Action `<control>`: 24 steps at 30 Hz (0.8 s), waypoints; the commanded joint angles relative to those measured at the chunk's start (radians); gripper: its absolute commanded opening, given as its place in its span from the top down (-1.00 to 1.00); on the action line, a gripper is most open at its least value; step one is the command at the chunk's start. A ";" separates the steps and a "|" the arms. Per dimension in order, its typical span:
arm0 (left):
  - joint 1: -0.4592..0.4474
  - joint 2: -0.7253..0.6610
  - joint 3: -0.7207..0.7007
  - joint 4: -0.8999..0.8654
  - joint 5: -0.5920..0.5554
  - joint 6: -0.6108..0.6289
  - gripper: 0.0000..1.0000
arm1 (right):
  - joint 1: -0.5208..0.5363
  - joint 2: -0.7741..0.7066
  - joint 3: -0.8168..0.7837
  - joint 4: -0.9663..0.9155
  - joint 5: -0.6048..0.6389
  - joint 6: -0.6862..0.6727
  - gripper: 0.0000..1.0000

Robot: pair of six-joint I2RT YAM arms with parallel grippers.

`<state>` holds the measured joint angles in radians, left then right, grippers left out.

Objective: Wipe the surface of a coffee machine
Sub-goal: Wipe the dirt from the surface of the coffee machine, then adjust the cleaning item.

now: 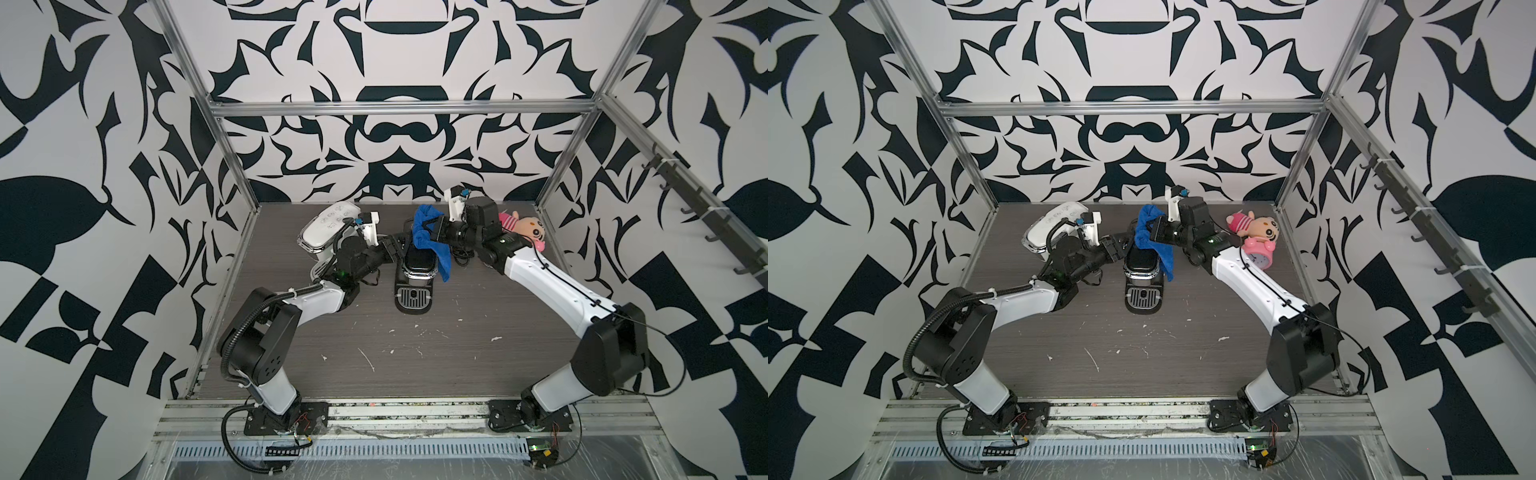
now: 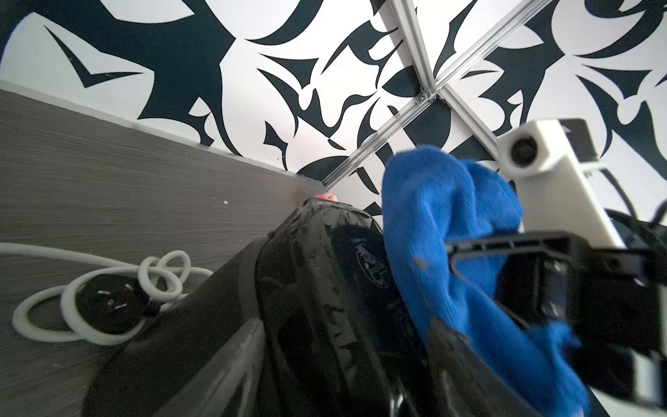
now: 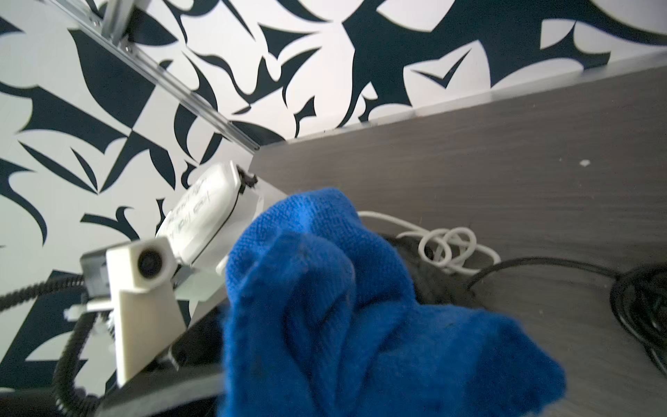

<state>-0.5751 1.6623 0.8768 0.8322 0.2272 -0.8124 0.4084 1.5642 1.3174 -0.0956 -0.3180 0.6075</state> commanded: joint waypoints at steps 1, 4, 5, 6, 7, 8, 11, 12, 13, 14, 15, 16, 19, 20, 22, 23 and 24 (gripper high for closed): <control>0.003 0.014 -0.014 -0.160 0.039 0.056 -0.48 | -0.049 0.021 -0.042 0.038 -0.053 0.081 1.00; 0.003 0.037 -0.013 -0.136 0.058 0.028 -0.47 | -0.086 0.020 -0.127 0.106 -0.078 0.139 1.00; 0.003 0.041 -0.018 -0.122 0.057 0.018 -0.47 | -0.093 0.017 -0.151 0.117 -0.078 0.153 1.00; 0.002 0.042 -0.021 -0.113 0.057 0.013 -0.46 | -0.097 0.015 -0.164 0.122 -0.082 0.163 1.00; 0.001 0.042 -0.021 -0.110 0.058 0.012 -0.46 | -0.097 0.010 -0.172 0.128 -0.094 0.170 1.00; 0.003 0.040 -0.019 -0.114 0.060 0.014 -0.46 | -0.096 0.003 -0.173 0.128 -0.098 0.170 1.00; 0.003 0.015 -0.010 -0.129 0.061 0.042 -0.46 | -0.095 -0.035 -0.137 0.097 -0.117 0.160 1.00; 0.003 0.002 -0.004 -0.140 0.060 0.055 -0.47 | -0.096 -0.053 -0.118 0.069 -0.114 0.147 1.00; 0.003 -0.014 0.008 -0.160 0.057 0.080 -0.49 | -0.095 -0.077 -0.088 0.028 -0.104 0.125 1.00; 0.003 -0.031 0.024 -0.186 0.055 0.106 -0.50 | -0.095 -0.099 -0.056 -0.016 -0.093 0.103 1.00; 0.003 -0.050 0.038 -0.211 0.055 0.132 -0.51 | -0.095 -0.120 -0.026 -0.054 -0.087 0.087 1.00; 0.003 -0.073 0.055 -0.239 0.055 0.168 -0.53 | -0.094 -0.146 0.005 -0.096 -0.081 0.062 1.00; 0.003 -0.163 0.096 -0.327 0.057 0.268 -0.60 | -0.091 -0.215 0.066 -0.135 -0.137 0.028 1.00; 0.003 -0.196 0.115 -0.356 0.067 0.288 -0.63 | -0.089 -0.239 0.076 -0.116 -0.185 0.019 1.00; 0.003 -0.241 0.154 -0.421 0.115 0.275 -0.73 | -0.089 -0.289 0.065 -0.036 -0.292 0.015 1.00; 0.004 -0.255 0.198 -0.469 0.163 0.246 -0.79 | -0.088 -0.318 0.042 0.043 -0.349 0.016 1.00; 0.003 -0.260 0.236 -0.514 0.221 0.219 -0.79 | -0.088 -0.346 0.014 0.108 -0.386 0.018 1.00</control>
<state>-0.5697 1.4605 1.0061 0.4488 0.3260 -0.6041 0.3134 1.3018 1.3327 -0.1501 -0.5323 0.6662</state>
